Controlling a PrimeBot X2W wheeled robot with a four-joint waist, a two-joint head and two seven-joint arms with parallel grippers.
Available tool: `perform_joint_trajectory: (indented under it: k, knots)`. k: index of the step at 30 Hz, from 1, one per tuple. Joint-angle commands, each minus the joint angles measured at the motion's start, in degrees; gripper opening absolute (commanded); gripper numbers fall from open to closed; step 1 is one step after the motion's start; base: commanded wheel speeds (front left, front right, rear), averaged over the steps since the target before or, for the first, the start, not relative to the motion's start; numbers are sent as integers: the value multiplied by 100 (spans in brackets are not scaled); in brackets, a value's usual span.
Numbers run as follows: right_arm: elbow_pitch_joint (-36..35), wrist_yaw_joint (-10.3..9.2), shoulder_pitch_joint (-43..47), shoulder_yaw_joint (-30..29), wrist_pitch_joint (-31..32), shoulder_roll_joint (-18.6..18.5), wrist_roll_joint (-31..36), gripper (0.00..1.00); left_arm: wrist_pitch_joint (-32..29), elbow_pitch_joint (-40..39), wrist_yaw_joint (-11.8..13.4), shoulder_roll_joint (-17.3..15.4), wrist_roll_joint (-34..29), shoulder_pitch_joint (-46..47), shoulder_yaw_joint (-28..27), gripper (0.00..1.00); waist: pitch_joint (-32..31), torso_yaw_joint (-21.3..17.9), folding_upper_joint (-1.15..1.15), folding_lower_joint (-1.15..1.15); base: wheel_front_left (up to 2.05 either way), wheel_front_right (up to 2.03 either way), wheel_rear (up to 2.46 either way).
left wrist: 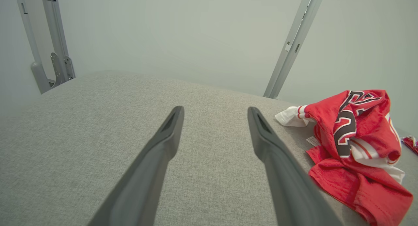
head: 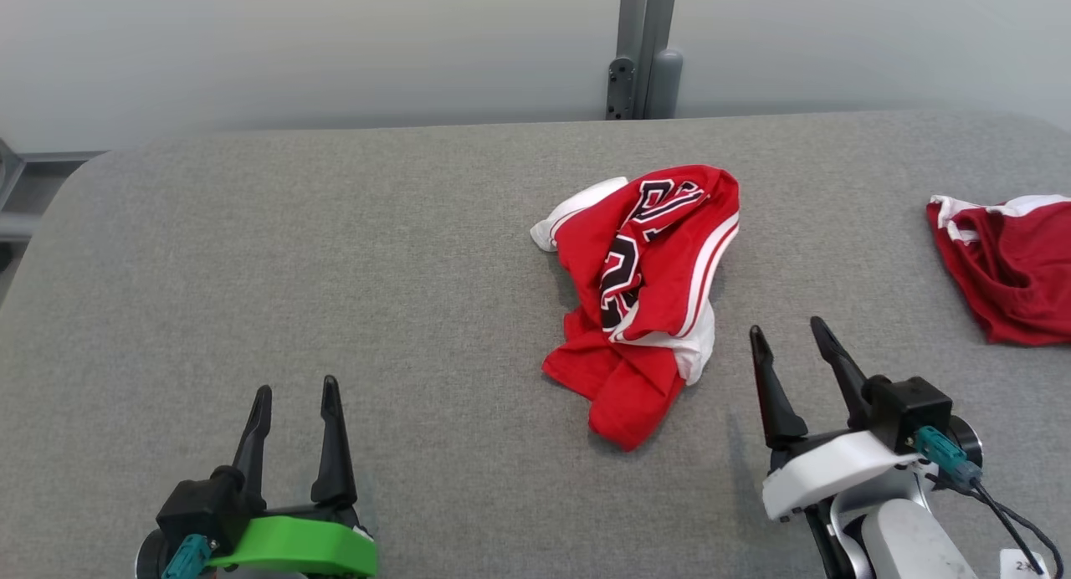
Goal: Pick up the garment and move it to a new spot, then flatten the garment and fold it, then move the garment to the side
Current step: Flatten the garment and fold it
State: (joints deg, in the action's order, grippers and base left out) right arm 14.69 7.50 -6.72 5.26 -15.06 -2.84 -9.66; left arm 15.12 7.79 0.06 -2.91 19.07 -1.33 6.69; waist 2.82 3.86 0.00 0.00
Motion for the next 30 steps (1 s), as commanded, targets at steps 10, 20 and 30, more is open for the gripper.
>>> perform_joint_trajectory:
  k: [10,20,30]
  knots:
    - [1091,-2,-947,366,0,-16,911,100,2,-53,133,-3,211,316,162,100,619,834,0,0,0,0,0]
    - [1665,-2,-1433,-123,-11,-16,1316,0,2,-107,216,-2,321,313,108,100,677,875,0,0,0,0,0]
    - [1588,-2,-1501,-389,-11,-14,1405,0,2,-133,223,-3,317,334,117,100,706,454,0,0,0,0,0]
